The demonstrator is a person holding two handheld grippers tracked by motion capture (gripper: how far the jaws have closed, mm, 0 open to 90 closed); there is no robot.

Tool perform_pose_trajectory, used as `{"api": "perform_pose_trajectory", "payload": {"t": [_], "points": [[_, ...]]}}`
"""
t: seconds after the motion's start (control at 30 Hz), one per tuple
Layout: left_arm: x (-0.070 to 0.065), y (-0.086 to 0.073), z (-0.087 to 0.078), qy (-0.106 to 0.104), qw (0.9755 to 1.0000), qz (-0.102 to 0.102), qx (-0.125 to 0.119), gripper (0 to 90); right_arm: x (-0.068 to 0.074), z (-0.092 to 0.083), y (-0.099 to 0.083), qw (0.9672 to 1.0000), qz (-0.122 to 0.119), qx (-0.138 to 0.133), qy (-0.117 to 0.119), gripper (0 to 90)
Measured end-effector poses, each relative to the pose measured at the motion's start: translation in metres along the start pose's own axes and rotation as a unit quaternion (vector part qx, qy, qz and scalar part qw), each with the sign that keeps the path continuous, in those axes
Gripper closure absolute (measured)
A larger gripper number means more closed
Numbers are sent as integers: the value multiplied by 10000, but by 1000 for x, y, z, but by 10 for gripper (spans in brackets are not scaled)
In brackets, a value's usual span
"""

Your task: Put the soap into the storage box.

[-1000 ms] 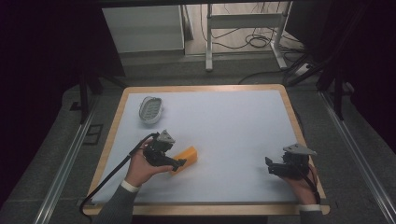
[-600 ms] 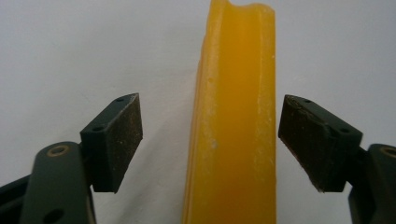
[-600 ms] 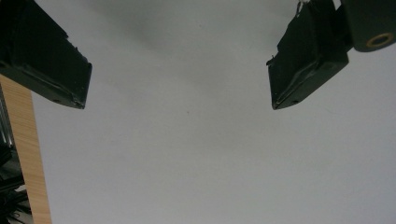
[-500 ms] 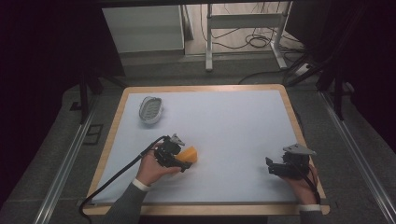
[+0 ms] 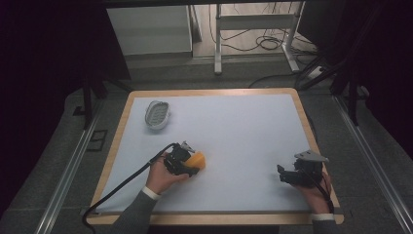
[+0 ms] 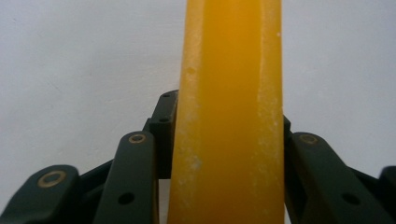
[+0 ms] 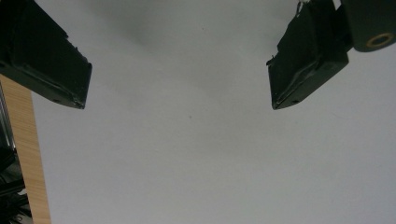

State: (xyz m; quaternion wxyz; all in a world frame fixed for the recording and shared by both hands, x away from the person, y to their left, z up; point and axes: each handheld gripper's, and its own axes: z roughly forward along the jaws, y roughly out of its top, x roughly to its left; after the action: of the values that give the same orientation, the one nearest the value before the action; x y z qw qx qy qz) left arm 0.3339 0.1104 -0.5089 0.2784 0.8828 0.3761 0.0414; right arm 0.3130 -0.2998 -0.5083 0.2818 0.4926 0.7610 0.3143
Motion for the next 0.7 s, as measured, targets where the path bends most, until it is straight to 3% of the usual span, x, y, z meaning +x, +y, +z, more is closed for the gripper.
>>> {"api": "perform_pose_trajectory", "payload": {"t": [0.2,0.43,0.7], "points": [[3,0,-4,-64,9999,-26,-78,611,-2,0,0,10000,27,6,-34,62],[7,1,-21,-85,9996,-52,-269,613,-2,0,-1,10000,31,12,-46,62],[16,2,-32,-25,9993,-102,-348,613,-2,0,-1,9999,21,33,-102,63]]}}
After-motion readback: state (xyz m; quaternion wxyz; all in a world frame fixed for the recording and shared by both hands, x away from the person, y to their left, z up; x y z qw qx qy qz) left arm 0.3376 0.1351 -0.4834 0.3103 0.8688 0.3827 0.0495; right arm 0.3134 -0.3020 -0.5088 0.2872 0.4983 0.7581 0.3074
